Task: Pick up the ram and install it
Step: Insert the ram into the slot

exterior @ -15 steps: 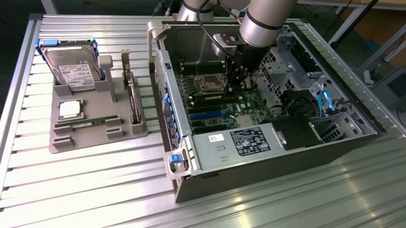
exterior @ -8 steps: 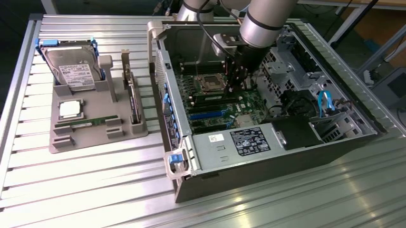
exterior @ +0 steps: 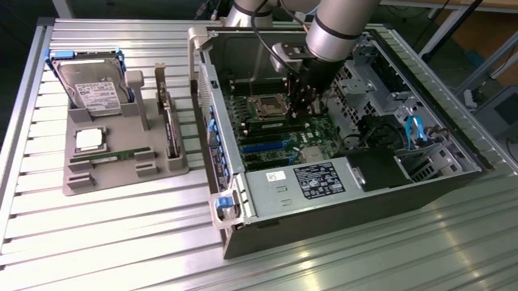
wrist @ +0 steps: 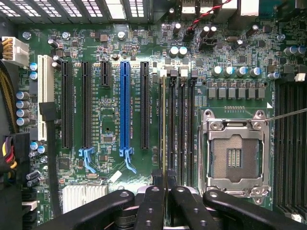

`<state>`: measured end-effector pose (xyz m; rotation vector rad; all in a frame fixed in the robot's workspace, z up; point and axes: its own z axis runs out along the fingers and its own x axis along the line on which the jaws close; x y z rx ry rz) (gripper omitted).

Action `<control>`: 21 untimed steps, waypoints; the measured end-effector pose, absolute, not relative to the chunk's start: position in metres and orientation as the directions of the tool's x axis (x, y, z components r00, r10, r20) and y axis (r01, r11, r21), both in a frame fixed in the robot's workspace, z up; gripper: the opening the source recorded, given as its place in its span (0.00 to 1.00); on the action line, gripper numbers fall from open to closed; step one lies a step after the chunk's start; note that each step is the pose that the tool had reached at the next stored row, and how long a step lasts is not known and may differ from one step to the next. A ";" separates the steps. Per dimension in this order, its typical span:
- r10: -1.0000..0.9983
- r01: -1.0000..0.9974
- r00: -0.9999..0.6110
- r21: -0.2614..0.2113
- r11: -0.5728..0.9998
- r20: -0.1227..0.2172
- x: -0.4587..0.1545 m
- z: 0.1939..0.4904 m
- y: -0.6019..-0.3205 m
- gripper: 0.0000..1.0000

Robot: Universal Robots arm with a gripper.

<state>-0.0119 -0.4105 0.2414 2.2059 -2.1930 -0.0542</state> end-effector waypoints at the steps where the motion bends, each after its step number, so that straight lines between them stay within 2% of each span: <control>1: -1.000 -0.999 0.006 0.046 -0.006 -0.003 -0.012 0.241 -0.411 0.12; 21: -1.000 -0.999 0.006 0.045 -0.006 -0.005 -0.012 0.239 -0.411 0.12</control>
